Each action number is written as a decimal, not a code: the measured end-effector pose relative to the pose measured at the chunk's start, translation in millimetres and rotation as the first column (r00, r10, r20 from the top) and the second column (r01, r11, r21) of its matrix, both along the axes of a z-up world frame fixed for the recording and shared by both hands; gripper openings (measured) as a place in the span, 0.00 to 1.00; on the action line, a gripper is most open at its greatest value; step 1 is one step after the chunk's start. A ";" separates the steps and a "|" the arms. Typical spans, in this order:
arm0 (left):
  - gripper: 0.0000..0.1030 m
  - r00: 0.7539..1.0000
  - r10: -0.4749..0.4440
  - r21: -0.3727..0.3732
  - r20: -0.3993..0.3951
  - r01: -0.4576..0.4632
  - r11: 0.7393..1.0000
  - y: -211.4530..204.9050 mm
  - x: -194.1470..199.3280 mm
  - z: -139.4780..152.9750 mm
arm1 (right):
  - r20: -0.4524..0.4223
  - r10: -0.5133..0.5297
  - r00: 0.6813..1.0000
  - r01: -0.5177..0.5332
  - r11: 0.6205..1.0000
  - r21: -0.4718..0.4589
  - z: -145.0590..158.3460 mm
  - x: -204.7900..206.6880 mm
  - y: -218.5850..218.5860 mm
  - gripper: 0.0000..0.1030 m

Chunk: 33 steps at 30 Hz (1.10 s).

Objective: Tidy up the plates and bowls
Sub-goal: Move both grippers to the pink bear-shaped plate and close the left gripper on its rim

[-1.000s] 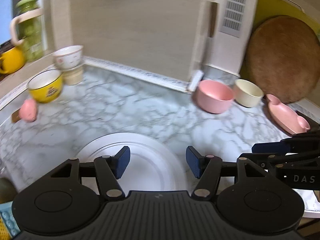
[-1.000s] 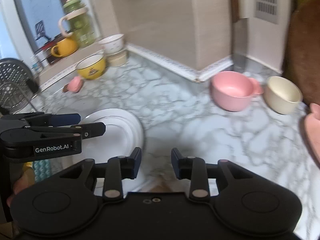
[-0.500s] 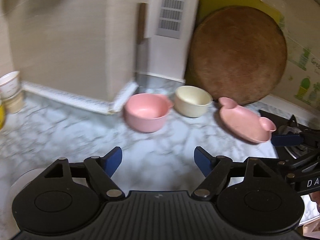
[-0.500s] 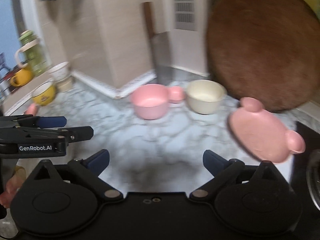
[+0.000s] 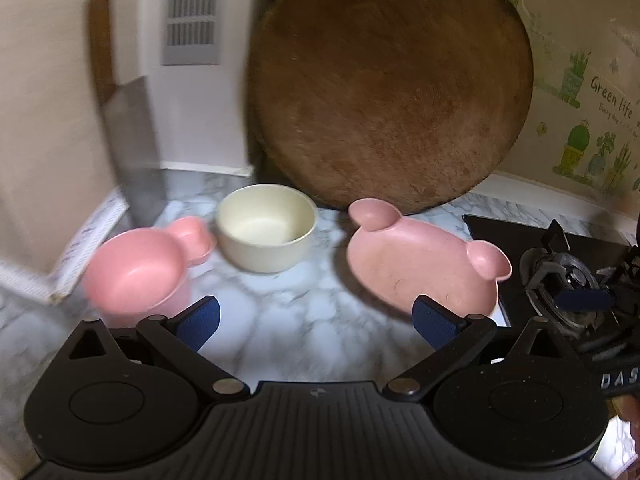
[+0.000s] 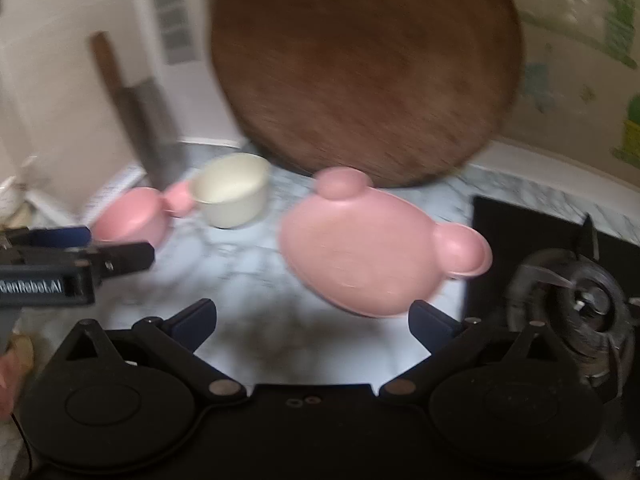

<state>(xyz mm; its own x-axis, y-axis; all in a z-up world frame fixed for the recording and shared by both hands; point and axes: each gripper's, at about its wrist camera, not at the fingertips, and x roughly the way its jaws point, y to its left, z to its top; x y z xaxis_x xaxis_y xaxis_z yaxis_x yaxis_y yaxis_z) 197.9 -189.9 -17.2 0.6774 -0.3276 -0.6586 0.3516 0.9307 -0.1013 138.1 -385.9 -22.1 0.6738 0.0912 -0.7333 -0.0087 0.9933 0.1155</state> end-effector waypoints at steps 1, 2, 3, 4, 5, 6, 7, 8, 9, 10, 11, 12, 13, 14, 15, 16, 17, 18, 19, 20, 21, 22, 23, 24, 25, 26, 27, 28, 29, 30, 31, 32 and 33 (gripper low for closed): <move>1.00 1.000 -0.002 0.003 0.000 0.002 1.000 -7.1 8.0 -2.2 | -0.004 -0.018 1.000 0.018 1.000 -0.009 -3.0 2.1 -6.2 0.99; 1.00 1.000 -0.003 0.008 0.003 0.003 1.000 -14.0 15.7 -4.3 | -0.011 -0.030 0.999 0.030 0.999 -0.013 -6.1 5.4 -12.4 0.99; 1.00 1.000 -0.002 0.016 0.005 0.002 1.000 -20.9 23.1 -7.1 | -0.024 -0.038 0.999 0.038 0.999 -0.011 -9.4 8.1 -18.3 0.99; 1.00 1.000 -0.002 0.024 0.004 0.002 1.000 -27.4 29.9 -9.5 | -0.040 -0.051 0.998 0.051 0.999 -0.006 -13.2 10.8 -24.4 0.99; 1.00 1.000 -0.004 0.031 0.004 0.004 1.000 -34.2 36.4 -12.6 | -0.054 -0.069 0.996 0.069 0.998 -0.002 -16.3 13.6 -30.1 0.99; 1.00 1.000 -0.004 0.037 0.003 0.004 0.999 -40.9 42.8 -15.5 | -0.070 -0.086 0.994 0.087 0.996 0.006 -20.2 16.4 -35.5 0.99; 1.00 1.000 -0.009 0.044 -0.001 0.009 0.999 -48.0 48.7 -18.5 | -0.091 -0.104 0.990 0.106 0.994 0.021 -24.5 19.7 -41.2 0.98; 1.00 1.000 -0.016 0.048 -0.007 0.016 0.999 -54.4 54.7 -22.0 | -0.109 -0.122 0.986 0.127 0.991 0.035 -28.2 23.9 -47.6 0.97; 1.00 1.000 -0.025 0.048 -0.017 0.026 0.999 -60.4 60.8 -25.7 | -0.123 -0.136 0.983 0.143 0.989 0.048 -32.2 27.0 -52.7 0.95; 1.00 0.999 -0.032 0.049 -0.026 0.033 0.998 -66.3 66.3 -29.2 | -0.132 -0.147 0.980 0.156 0.986 0.057 -35.6 29.9 -56.8 0.94; 1.00 0.999 -0.035 0.053 -0.029 0.037 0.998 -71.8 70.4 -31.7 | -0.139 -0.162 0.977 0.172 0.983 0.060 -38.7 31.9 -60.7 0.93; 1.00 0.999 -0.040 0.061 -0.029 0.041 0.997 -77.3 74.9 -34.6 | -0.144 -0.173 0.974 0.183 0.981 0.062 -41.6 34.1 -63.8 0.93; 1.00 0.999 -0.043 0.076 -0.031 0.046 0.996 -83.3 79.6 -37.6 | -0.152 -0.179 0.972 0.190 0.980 0.064 -44.7 35.8 -66.1 0.93; 1.00 0.998 -0.049 0.090 -0.037 0.052 0.995 -89.9 84.3 -41.0 | -0.158 -0.185 0.970 0.197 0.978 0.063 -47.3 37.3 -67.6 0.93; 1.00 0.997 -0.059 0.102 -0.049 0.064 0.993 -96.1 90.0 -44.5 | -0.165 -0.192 0.967 0.205 0.977 0.062 -50.6 39.2 -69.8 0.92; 1.00 0.996 -0.068 0.105 -0.058 0.074 0.992 -100.6 94.8 -47.5 | -0.173 -0.195 0.965 0.209 0.976 0.065 -53.1 40.5 -71.2 0.92; 1.00 0.995 -0.079 0.107 -0.065 0.086 0.991 -104.6 98.8 -50.0 | -0.183 -0.194 0.964 0.209 0.975 0.070 -56.2 46.2 -73.4 0.90; 1.00 0.993 -0.090 0.113 -0.074 0.098 0.989 -108.9 102.9 -52.7 | -0.189 -0.192 0.963 0.209 0.975 0.072 -58.8 49.9 -74.8 0.89; 1.00 0.992 -0.096 0.115 -0.080 0.105 0.988 -112.5 106.6 -55.0 | -0.193 -0.196 0.962 0.212 0.975 0.068 -60.6 51.5 -75.6 0.89; 1.00 0.991 -0.104 0.114 -0.086 0.113 0.987 -115.6 110.3 -56.8 | -0.196 -0.199 0.960 0.216 0.974 0.067 -62.3 55.1 -76.9 0.88; 1.00 0.988 -0.116 0.109 -0.099 0.127 0.986 -118.5 114.6 -58.8 | -0.199 -0.201 0.959 0.219 0.973 0.070 -63.6 57.1 -78.3 0.88; 1.00 0.986 -0.125 0.106 -0.113 0.137 0.985 -121.3 118.8 -61.0 | -0.205 -0.208 0.956 0.226 0.972 0.070 -65.0 59.1 -79.6 0.88; 0.99 0.984 -0.125 0.112 -0.124 0.139 0.984 -124.3 122.9 -63.3 | -0.213 -0.215 0.953 0.234 0.970 0.070 -66.2 62.5 -80.9 0.86; 0.99 0.983 -0.126 0.122 -0.132 0.143 0.982 -127.9 126.7 -65.4 | -0.222 -0.219 0.950 0.240 0.968 0.071 -67.4 65.0 -81.7 0.84; 0.99 0.982 -0.133 0.122 -0.136 0.150 0.981 -129.5 129.7 -67.5 | -0.231 -0.225 0.946 0.248 0.966 0.071 -69.2 67.7 -83.1 0.83; 0.99 0.981 -0.136 0.123 -0.140 0.153 0.980 -130.8 132.5 -69.7 | -0.237 -0.232 0.943 0.255 0.964 0.072 -70.6 70.1 -84.9 0.82; 0.99 0.981 -0.132 0.128 -0.142 0.150 0.980 -132.3 134.8 -71.4 | -0.243 -0.235 0.941 0.259 0.963 0.075 -72.1 72.2 -86.1 0.81; 0.99 0.982 -0.127 0.134 -0.140 0.146 0.980 -133.5 136.5 -72.6 | -0.251 -0.236 0.939 0.262 0.962 0.079 -73.4 74.1 -87.1 0.81; 0.98 0.982 -0.128 0.140 -0.139 0.147 0.979 -134.7 138.1 -74.3 | -0.256 -0.235 0.938 0.264 0.961 0.082 -74.3 75.6 -87.9 0.79; 0.97 0.981 -0.132 0.146 -0.140 0.153 0.977 -136.1 139.9 -76.1 | -0.261 -0.238 0.936 0.267 0.960 0.084 -75.2 77.1 -88.9 0.78; 0.94 0.980 -0.137 0.151 -0.143 0.158 0.976 -137.0 141.4 -78.0 | -0.267 -0.239 0.934 0.270 0.959 0.087 -76.2 78.5 -90.0 0.78; 0.91 0.980 -0.137 0.161 -0.146 0.160 0.974 -137.9 142.7 -80.2 | -0.270 -0.240 0.932 0.273 0.958 0.089 -77.6 80.1 -91.0 0.75; 0.89 0.980 -0.133 0.171 -0.148 0.158 0.973 -138.3 144.4 -82.3 | -0.272 -0.243 0.931 0.275 0.958 0.086 -78.4 81.3 -91.8 0.71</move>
<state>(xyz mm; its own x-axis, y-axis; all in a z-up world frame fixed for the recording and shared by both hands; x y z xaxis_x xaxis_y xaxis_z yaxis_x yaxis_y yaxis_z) 342.4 -328.2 -99.5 0.5322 -0.2831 -0.7979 0.4792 0.8777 0.0082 219.5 -477.7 -100.5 0.4764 0.0370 -0.8784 0.2930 0.9353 0.1983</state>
